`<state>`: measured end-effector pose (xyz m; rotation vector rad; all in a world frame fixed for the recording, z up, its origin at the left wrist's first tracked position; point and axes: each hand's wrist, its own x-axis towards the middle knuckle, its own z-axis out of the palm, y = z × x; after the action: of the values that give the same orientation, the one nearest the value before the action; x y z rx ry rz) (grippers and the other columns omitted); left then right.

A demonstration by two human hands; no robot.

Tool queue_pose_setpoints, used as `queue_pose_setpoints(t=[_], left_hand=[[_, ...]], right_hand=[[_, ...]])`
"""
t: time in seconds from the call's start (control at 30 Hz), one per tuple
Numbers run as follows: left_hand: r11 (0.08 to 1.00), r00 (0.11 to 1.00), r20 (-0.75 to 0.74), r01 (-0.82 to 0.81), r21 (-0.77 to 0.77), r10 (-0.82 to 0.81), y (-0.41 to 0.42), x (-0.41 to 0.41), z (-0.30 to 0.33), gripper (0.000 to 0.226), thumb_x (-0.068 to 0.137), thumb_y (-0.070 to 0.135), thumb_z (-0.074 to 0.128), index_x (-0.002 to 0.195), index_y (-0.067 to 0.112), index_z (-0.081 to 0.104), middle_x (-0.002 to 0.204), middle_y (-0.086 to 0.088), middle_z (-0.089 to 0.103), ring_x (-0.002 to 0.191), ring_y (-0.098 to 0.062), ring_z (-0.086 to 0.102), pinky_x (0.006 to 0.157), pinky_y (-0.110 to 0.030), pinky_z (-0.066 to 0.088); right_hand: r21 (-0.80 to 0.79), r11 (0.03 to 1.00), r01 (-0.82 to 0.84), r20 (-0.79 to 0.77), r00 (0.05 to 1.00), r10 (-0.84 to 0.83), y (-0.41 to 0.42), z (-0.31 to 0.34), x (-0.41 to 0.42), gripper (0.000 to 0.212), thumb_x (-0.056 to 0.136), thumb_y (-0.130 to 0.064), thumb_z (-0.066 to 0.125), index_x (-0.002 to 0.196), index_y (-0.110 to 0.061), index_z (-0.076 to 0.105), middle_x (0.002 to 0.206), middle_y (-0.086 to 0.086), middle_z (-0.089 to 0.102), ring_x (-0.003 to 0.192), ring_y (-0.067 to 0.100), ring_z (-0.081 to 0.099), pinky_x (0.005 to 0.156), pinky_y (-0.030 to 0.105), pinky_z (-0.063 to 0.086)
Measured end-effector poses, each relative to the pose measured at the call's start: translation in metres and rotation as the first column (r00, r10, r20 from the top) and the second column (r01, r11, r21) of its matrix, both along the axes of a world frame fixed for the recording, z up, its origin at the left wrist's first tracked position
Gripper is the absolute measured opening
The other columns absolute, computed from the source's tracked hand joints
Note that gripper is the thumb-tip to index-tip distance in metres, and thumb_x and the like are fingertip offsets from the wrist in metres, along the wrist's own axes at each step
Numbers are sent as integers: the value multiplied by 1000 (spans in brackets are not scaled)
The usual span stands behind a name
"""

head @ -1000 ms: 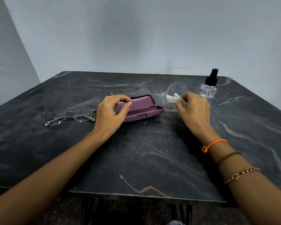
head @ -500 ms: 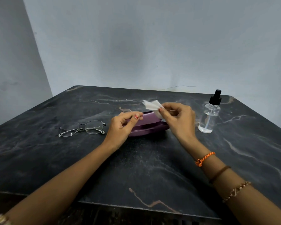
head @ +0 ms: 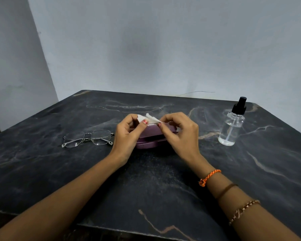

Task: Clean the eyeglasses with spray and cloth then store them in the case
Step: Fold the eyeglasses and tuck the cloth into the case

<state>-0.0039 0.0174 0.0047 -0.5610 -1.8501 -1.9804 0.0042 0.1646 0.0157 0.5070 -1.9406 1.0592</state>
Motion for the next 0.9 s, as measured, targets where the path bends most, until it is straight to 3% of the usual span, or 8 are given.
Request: queue_pose_setpoints(t=[0.13, 0.37, 0.47, 0.57, 0.63, 0.73, 0.8, 0.9], left_hand=[[1000, 1000, -10, 1, 27, -1, -1, 1, 2, 10, 84, 8, 58, 75, 10, 59, 66, 11, 63, 64, -3, 54, 61, -15, 44], [984, 1000, -24, 14, 177, -10, -4, 0, 3, 13, 72, 5, 55, 65, 14, 49, 53, 16, 55, 54, 1, 47, 56, -13, 41], [990, 1000, 8, -30, 137, 29, -2, 3, 2, 19, 79, -3, 53, 77, 16, 50, 52, 14, 60, 50, 1, 50, 56, -13, 45], [992, 992, 15, -126, -30, 126, -4, 3, 2, 17, 75, 10, 51, 85, 24, 52, 45, 8, 59, 46, -10, 47, 51, -20, 41], [965, 982, -27, -188, -182, 186, -6, 4, 2, 19, 77, 12, 50, 88, 27, 54, 42, 6, 57, 43, -12, 44, 48, -19, 36], [896, 955, -143, -294, -332, 261, -6, 7, 5, 21, 84, -1, 52, 87, 18, 61, 42, 9, 52, 35, 0, 41, 44, -10, 30], [862, 936, -189, -348, -368, 297, -8, 8, 10, 22, 82, -5, 54, 83, 14, 67, 49, 12, 53, 36, 0, 39, 42, -6, 26], [857, 934, -159, -357, -372, 320, -15, 5, 15, 28, 81, -4, 58, 82, 21, 69, 67, 3, 64, 46, 0, 44, 49, -11, 36]], right_hand=[[-259, 960, -107, 213, 963, 165, 1, 4, 3, 15, 75, -10, 71, 73, -23, 66, 74, -11, 64, 73, 8, 59, 72, 25, 50], [-666, 743, -60, 283, 902, 327, 1, 10, 4, 20, 83, -2, 61, 81, -21, 53, 70, -1, 58, 60, 4, 56, 58, 17, 48], [-647, 762, 12, 342, 898, 276, 2, 8, 3, 35, 81, 2, 58, 97, -25, 45, 65, 1, 51, 62, 19, 52, 64, 30, 46], [-557, 829, 53, 381, 903, 198, 7, 6, 1, 46, 79, 1, 56, 107, -31, 42, 76, 7, 51, 65, 24, 49, 62, 34, 46], [-424, 902, 83, 409, 906, 108, 9, 7, 0, 41, 76, 0, 56, 95, -35, 52, 80, 4, 58, 63, 22, 50, 58, 34, 46], [-251, 953, 172, 457, 888, -40, 11, 6, 1, 23, 77, -4, 56, 81, -25, 65, 70, -1, 62, 57, 11, 49, 54, 21, 41], [-246, 945, 214, 458, 885, -81, 11, 5, 1, 15, 81, -10, 58, 80, -19, 70, 69, -2, 64, 57, 5, 51, 55, 15, 41], [-256, 936, 242, 455, 884, -104, 11, 4, 0, 12, 82, -14, 61, 83, -15, 73, 67, -3, 63, 58, 4, 52, 59, 17, 43]])
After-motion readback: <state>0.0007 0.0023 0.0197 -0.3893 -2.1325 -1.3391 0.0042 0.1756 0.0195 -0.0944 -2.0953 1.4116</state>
